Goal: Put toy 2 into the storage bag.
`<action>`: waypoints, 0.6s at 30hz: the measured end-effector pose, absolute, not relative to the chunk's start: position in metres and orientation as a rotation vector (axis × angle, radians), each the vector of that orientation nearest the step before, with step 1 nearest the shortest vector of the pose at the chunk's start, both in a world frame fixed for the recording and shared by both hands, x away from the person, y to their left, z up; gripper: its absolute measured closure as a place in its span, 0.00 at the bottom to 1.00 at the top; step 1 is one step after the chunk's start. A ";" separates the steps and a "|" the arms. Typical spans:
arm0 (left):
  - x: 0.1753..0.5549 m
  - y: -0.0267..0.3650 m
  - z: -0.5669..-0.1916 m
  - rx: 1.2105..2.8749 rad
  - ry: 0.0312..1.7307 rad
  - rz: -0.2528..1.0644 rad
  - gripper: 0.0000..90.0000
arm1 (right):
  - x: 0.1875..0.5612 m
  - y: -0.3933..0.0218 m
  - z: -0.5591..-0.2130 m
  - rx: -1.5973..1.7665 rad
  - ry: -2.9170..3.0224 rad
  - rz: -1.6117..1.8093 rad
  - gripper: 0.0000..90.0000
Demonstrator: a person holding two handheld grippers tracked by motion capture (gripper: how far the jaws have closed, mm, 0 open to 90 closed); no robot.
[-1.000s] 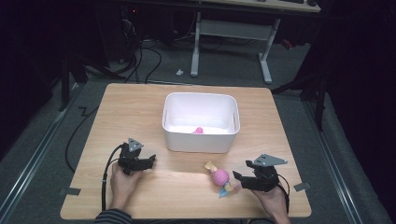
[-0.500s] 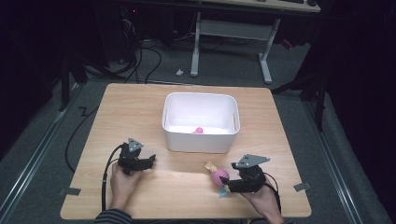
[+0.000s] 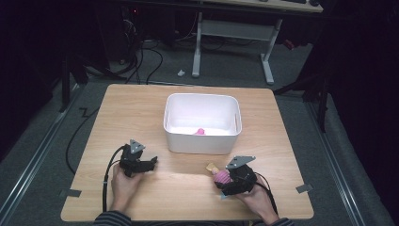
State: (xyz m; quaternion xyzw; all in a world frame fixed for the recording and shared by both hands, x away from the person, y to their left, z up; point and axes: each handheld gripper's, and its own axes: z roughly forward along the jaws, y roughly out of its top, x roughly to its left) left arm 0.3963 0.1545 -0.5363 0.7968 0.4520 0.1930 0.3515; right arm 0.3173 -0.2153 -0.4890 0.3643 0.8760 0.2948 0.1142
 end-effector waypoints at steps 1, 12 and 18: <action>0.396 0.155 -0.536 2.062 1.170 0.500 0.23 | 0.317 -0.215 -0.491 1.072 2.572 0.876 0.27; 0.396 0.154 -0.536 2.062 1.169 0.499 0.23 | 0.317 -0.205 -0.502 1.009 2.577 0.815 0.37; 0.396 0.154 -0.536 2.063 1.167 0.497 0.24 | 0.318 -0.212 -0.503 1.051 2.581 0.861 0.38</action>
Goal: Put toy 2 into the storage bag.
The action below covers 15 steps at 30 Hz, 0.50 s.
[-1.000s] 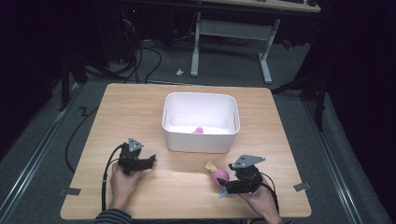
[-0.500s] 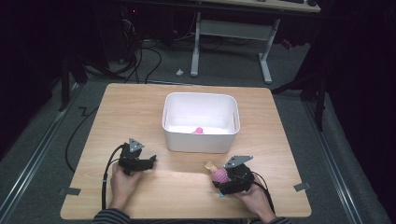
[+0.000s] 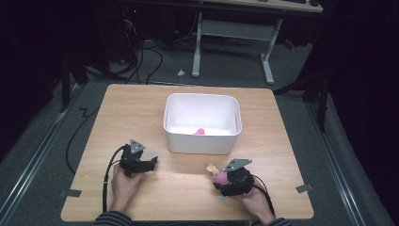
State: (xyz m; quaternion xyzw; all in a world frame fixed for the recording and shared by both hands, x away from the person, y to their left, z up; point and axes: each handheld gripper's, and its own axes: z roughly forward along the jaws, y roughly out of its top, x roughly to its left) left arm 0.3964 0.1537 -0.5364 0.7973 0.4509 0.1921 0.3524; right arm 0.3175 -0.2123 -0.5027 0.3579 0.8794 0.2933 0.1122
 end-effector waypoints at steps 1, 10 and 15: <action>0.396 0.154 -0.536 2.063 1.166 0.497 0.24 | 0.319 -0.213 -0.502 1.049 2.586 0.862 0.38; 0.396 0.153 -0.536 2.066 1.156 0.495 0.24 | 0.317 -0.216 -0.492 1.035 2.562 0.934 0.39; 0.396 0.152 -0.537 2.073 1.145 0.489 0.22 | 0.318 -0.217 -0.485 1.012 2.556 0.931 0.38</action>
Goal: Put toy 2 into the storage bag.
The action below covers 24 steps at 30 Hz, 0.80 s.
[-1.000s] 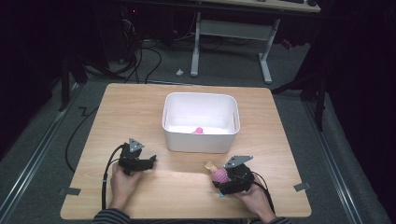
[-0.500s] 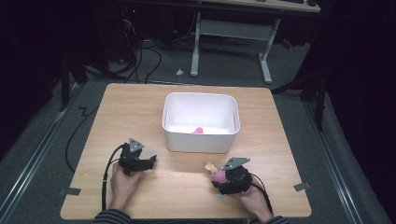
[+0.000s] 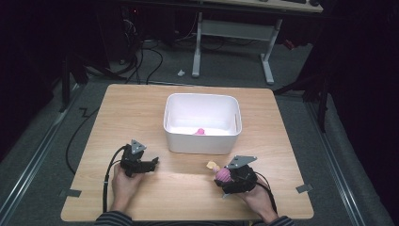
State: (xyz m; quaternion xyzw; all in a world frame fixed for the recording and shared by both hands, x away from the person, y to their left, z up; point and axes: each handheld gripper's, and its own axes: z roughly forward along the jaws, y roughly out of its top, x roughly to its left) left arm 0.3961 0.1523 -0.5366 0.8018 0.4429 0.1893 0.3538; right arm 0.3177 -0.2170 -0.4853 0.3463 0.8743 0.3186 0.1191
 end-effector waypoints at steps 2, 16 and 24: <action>0.396 0.152 -0.537 2.073 1.145 0.490 0.22 | 0.318 -0.218 -0.482 1.003 2.555 0.930 0.38; 0.397 0.152 -0.537 2.084 1.131 0.478 0.19 | 0.327 -0.231 -0.458 1.031 2.486 1.010 0.38; 0.397 0.152 -0.537 2.089 1.126 0.471 0.17 | 0.327 -0.227 -0.450 1.006 2.497 0.999 0.38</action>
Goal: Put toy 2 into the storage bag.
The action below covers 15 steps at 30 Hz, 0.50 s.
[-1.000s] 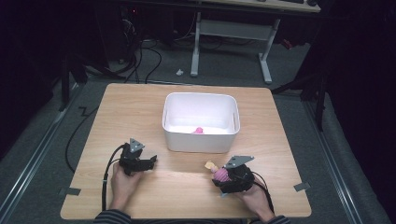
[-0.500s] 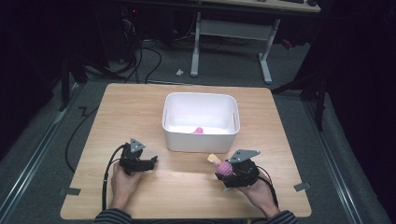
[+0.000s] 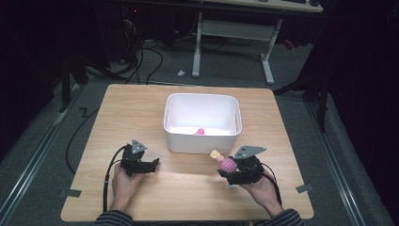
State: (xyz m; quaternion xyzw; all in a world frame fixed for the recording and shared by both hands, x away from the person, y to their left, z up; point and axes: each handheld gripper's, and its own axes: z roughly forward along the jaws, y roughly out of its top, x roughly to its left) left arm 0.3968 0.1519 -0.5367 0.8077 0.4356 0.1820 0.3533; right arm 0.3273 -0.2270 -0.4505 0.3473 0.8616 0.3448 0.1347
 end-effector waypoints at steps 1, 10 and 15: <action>0.397 0.152 -0.537 2.089 1.125 0.470 0.17 | 0.327 -0.226 -0.450 0.998 2.500 0.994 0.38; 0.397 0.152 -0.537 2.090 1.122 0.470 0.17 | 0.329 -0.227 -0.426 0.967 2.482 1.034 0.38; 0.397 0.152 -0.537 2.090 1.122 0.470 0.17 | 0.334 -0.233 -0.411 0.991 2.474 1.085 0.39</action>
